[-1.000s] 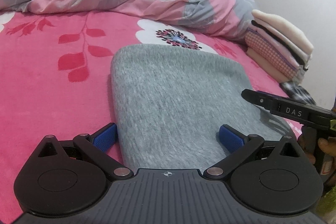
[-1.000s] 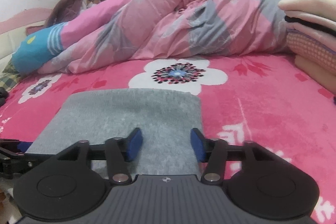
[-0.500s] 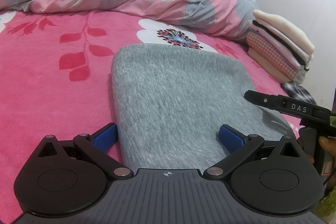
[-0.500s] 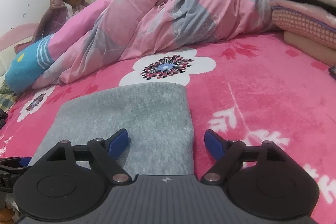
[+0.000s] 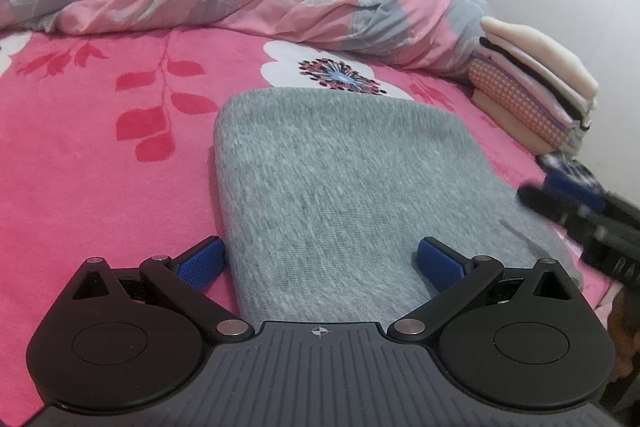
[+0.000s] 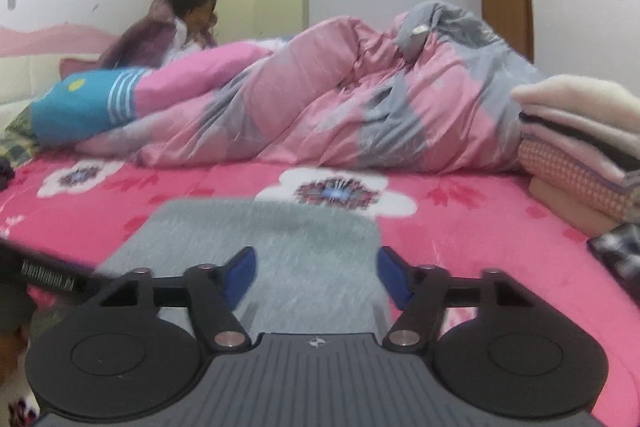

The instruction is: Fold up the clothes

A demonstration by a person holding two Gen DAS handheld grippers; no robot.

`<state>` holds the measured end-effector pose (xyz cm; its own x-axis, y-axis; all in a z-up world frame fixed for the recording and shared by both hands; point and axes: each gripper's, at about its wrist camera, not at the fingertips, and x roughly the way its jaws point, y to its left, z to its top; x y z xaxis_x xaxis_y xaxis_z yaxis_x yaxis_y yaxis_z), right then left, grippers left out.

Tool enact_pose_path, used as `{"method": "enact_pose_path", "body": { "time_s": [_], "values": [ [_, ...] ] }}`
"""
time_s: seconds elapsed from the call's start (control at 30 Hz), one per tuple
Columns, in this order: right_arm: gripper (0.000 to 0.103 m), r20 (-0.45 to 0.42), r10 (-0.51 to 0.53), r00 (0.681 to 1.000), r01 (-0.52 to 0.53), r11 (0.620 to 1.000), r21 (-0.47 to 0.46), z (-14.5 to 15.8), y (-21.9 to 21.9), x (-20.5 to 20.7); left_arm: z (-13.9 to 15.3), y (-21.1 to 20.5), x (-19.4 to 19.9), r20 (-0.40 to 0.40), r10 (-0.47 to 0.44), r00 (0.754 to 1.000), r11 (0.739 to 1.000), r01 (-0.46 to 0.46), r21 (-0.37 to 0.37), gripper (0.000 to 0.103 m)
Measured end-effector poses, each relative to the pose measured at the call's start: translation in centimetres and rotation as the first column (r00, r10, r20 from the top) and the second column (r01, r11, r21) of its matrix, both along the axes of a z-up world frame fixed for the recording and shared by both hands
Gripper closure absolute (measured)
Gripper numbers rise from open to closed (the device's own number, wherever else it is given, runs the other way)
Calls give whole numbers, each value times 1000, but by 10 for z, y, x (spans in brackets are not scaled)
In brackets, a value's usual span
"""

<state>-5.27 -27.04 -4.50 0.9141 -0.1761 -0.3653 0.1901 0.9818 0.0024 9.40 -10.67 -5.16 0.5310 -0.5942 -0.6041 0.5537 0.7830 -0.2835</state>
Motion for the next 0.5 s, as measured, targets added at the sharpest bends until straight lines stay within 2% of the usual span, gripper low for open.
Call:
{"method": "enact_pose_path", "body": {
  "time_s": [0.03,0.07,0.1,0.13,0.17,0.3,0.4,0.5],
  "values": [
    [47,-39,6,999,-6,1000,-2,-6,2,3,1,-1,-1,6,0,1000,1000,0,12,0],
    [48,-74,3,997,-4,1000,-10,-13,3,5,2,-1,-1,10,0,1000,1000,-1,21,0],
    [48,-66,0,998,-1,1000,-13,-14,5,3,3,-1,-2,11,3,1000,1000,-3,26,0],
    [59,-60,-5,998,4,1000,-19,-10,7,2,3,-1,-2,13,5,1000,1000,-6,31,0],
    [74,-54,-9,998,8,1000,-26,-6,9,1,4,-1,-3,14,8,1000,999,-9,35,0],
    [75,-16,1,1000,-1,999,-39,5,16,-10,5,-3,-4,26,7,1000,999,-8,51,0],
    [75,-77,1,997,-4,999,-43,-16,15,-7,5,-4,-4,29,7,1000,998,-9,64,0],
    [75,-71,-7,997,6,1000,-17,-11,13,-9,5,-4,-5,35,13,999,998,-15,64,0]
  ]
}}
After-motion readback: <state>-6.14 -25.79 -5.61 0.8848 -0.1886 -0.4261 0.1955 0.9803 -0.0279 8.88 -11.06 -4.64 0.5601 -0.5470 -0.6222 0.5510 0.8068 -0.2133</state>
